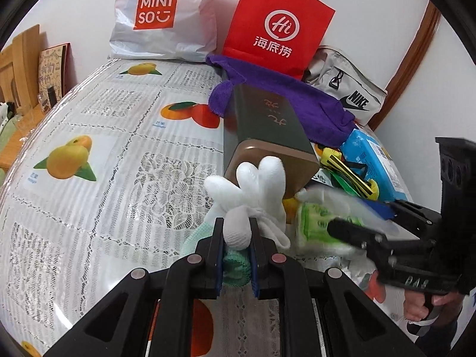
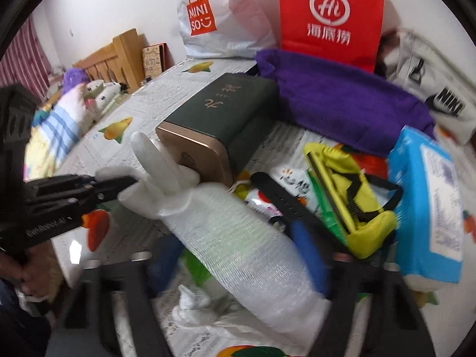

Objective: Organize soft objects
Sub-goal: 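Lift the gloves with the left gripper while the right gripper grasps the white mesh bag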

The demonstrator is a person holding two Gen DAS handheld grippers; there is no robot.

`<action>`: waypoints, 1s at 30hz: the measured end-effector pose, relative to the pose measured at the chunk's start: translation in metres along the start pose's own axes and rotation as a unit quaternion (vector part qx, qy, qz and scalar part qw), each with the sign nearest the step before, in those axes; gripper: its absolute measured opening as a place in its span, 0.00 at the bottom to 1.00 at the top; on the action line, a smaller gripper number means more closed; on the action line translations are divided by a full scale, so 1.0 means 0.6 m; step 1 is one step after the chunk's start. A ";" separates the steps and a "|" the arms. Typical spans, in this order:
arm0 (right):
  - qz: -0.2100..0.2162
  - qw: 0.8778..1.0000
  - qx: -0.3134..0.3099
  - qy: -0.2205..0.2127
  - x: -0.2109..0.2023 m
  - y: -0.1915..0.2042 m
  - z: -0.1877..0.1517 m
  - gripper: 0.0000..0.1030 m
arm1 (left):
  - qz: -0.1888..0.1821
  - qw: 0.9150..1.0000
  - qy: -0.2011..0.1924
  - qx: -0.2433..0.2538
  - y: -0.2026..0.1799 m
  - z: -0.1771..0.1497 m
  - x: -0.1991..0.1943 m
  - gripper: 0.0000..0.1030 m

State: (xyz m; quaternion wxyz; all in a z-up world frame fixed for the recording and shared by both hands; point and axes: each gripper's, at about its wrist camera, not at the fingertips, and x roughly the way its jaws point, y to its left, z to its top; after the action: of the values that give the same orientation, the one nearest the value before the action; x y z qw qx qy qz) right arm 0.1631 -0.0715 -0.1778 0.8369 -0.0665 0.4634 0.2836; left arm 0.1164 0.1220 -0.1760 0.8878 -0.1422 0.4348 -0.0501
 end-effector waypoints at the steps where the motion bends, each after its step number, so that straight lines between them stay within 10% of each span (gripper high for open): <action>1: 0.007 1.000 0.005 -0.001 0.000 -0.002 -0.001 0.54 | -0.001 1.000 0.002 -0.002 0.001 -0.001 0.002 0.13; 7: 0.003 1.000 -0.003 -0.030 -0.027 0.004 -0.008 0.44 | -0.011 1.000 0.005 -0.012 0.002 -0.006 0.009 0.15; 23: 0.029 0.999 0.029 -0.032 -0.045 -0.019 -0.025 0.53 | -0.013 1.000 0.017 -0.010 -0.012 -0.009 0.019 0.37; 30: 0.035 0.998 0.039 -0.031 -0.035 -0.025 -0.013 0.52 | -0.019 1.000 0.006 -0.006 -0.017 -0.006 0.019 0.61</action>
State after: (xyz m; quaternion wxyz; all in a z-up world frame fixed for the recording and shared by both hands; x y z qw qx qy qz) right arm 0.1567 -0.0957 -0.1675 0.8423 -0.0087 0.4502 0.2964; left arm 0.1207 0.1092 -0.1836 0.8831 -0.1559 0.4376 -0.0653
